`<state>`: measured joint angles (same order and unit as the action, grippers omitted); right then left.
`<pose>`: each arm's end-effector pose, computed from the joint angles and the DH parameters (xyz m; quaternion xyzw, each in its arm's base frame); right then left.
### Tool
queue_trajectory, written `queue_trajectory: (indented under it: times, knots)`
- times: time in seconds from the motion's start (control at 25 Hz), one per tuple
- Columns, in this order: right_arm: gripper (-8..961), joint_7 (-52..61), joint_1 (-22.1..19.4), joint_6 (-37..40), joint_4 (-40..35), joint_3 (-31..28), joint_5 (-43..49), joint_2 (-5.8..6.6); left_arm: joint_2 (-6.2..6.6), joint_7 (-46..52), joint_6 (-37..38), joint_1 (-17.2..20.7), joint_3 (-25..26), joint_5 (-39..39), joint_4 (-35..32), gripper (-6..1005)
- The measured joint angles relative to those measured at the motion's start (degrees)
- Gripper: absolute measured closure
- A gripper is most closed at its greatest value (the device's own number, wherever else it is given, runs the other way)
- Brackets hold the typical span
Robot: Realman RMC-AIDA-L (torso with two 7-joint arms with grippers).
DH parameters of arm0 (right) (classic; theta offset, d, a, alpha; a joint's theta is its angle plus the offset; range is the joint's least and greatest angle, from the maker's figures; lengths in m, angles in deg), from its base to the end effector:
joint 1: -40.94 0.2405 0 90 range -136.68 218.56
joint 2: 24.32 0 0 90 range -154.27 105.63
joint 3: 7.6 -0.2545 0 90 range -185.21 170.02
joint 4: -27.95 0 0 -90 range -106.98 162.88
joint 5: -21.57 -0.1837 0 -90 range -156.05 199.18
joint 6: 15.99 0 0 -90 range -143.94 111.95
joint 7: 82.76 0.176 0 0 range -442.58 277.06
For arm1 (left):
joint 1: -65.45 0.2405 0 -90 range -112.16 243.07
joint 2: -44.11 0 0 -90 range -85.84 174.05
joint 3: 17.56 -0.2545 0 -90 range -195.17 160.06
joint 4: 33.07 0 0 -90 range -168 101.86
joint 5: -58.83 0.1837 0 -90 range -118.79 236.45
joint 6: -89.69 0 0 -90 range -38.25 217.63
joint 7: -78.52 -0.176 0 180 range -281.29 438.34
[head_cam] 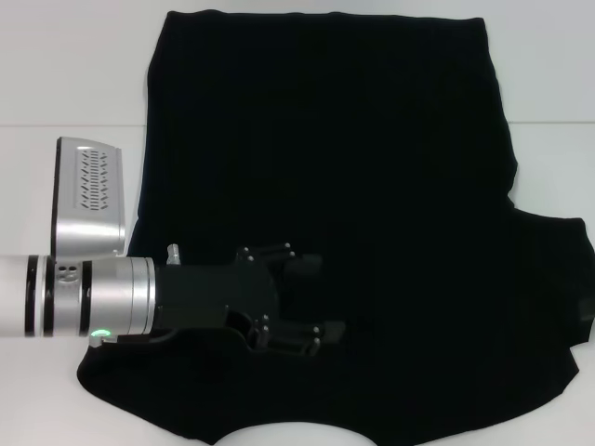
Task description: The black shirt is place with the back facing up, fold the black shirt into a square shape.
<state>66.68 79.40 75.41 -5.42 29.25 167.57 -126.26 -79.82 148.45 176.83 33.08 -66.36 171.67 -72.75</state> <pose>0.3183 0.3357 0.0644 -0.6926 0.7110 -0.0001 0.1214 -0.1916 0.3105 -0.0712 -0.9653 -0.0899 -0.2289 0.0876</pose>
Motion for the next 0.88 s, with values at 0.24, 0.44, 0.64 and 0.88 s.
queue_trajectory:
  times: [0.24,0.44,0.64,0.88]
  knots:
    - [87,0.05,0.59,-3.2,2.96,1.26,0.14,-0.32,0.0,0.23,-0.73,-0.03,-0.12,0.02,0.13,99]
    - [88,0.06,0.99,-6.01,3.55,2.29,0.17,-1.06,0.0,0.26,-1.08,-0.12,-0.06,0.02,0.0,104]
    - [89,0.13,1.37,-10.0,3.72,2.27,0.42,-1.94,0.01,0.33,-1.36,-0.25,0.09,0.01,-0.01,108]
    - [298,0.05,1.59,-12.79,3.8,2.31,0.59,-2.81,0.26,1.07,-1.37,-0.6,0.36,0.01,-0.17,114]
